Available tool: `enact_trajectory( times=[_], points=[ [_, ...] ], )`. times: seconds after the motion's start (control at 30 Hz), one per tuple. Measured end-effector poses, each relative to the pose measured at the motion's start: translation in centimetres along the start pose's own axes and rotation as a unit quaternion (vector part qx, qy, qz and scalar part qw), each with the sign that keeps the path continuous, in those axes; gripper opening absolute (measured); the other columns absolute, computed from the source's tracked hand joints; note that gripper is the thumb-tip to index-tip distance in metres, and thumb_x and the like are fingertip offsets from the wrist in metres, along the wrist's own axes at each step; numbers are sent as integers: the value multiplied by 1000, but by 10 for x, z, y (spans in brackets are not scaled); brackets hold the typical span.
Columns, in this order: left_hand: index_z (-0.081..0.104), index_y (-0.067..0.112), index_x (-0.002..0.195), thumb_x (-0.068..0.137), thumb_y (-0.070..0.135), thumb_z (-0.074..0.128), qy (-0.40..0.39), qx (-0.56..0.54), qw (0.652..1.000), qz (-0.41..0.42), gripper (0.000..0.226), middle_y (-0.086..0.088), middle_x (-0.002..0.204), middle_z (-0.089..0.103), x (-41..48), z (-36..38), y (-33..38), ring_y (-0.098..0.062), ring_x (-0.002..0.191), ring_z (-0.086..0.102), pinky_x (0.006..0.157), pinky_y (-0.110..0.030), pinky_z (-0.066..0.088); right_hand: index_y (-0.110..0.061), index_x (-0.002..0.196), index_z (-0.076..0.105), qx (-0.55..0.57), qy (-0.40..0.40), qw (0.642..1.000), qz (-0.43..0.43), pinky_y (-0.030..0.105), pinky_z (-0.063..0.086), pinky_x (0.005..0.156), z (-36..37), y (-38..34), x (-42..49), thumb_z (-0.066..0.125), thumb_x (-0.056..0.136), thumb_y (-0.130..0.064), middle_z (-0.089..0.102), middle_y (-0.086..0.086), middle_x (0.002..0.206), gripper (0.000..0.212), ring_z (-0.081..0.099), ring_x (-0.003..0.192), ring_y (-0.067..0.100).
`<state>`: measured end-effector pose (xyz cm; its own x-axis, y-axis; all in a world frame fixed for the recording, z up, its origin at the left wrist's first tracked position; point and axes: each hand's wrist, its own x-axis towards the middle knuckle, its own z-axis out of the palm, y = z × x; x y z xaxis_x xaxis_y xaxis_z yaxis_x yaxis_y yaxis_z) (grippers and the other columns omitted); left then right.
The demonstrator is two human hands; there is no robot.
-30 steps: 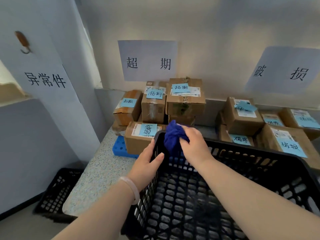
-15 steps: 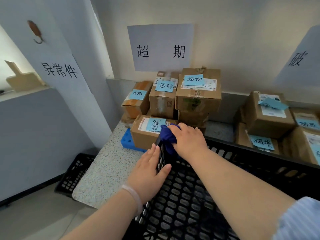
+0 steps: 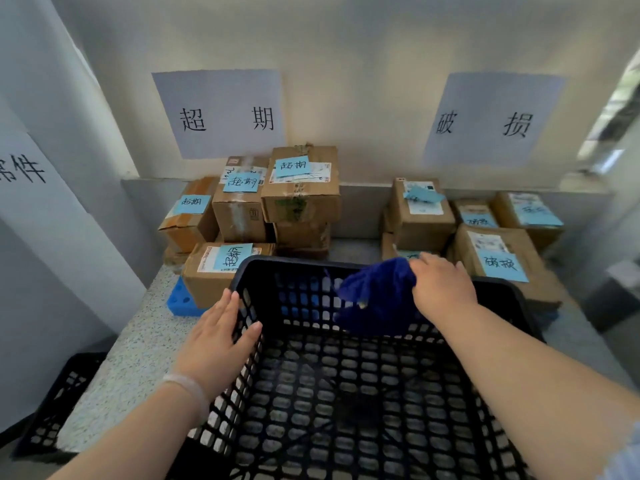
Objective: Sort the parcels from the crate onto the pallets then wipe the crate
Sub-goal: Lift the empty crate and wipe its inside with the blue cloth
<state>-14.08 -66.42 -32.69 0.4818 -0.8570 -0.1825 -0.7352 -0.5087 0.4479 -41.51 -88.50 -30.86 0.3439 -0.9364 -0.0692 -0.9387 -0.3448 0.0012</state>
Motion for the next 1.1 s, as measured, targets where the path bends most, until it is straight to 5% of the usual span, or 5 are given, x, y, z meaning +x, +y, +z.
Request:
enact_trajectory(
  times=[0.33,0.5,0.67,0.93,1.1],
  points=[
    [3,28,158,98,56,37,15,-5,1000,4,75,13,164,1,1,3,6,-12,152,5,122,-35,8,-29,137,52,145,-7,971,191,37,44,96,-9,120,-40,45,95,-21,57,11,132,43,53,118,33],
    [6,26,158,98,55,40,18,-11,1000,8,76,11,165,3,4,6,6,-14,152,7,123,-36,10,-17,122,60,421,-9,839,345,40,49,93,-7,115,-30,78,78,-28,62,13,121,48,59,105,33],
    [7,22,159,98,55,37,16,7,1000,18,75,6,166,3,6,6,6,-15,152,8,123,-37,11,-31,140,51,118,-1,984,133,41,38,109,3,123,-66,55,95,-19,43,5,148,47,44,131,29],
    [7,21,159,100,54,36,-13,-12,999,28,73,5,166,2,5,3,8,-20,152,8,123,-39,11,-40,146,42,-101,-90,989,65,47,-5,123,1,105,-143,41,96,-14,10,-1,165,56,-6,152,25],
    [7,24,159,99,58,37,-38,-2,998,46,75,1,166,1,6,-2,11,-22,152,7,123,-40,11,-38,124,56,47,-51,990,119,44,34,110,-15,78,-165,46,92,-10,52,1,137,43,42,133,29]
  ],
)
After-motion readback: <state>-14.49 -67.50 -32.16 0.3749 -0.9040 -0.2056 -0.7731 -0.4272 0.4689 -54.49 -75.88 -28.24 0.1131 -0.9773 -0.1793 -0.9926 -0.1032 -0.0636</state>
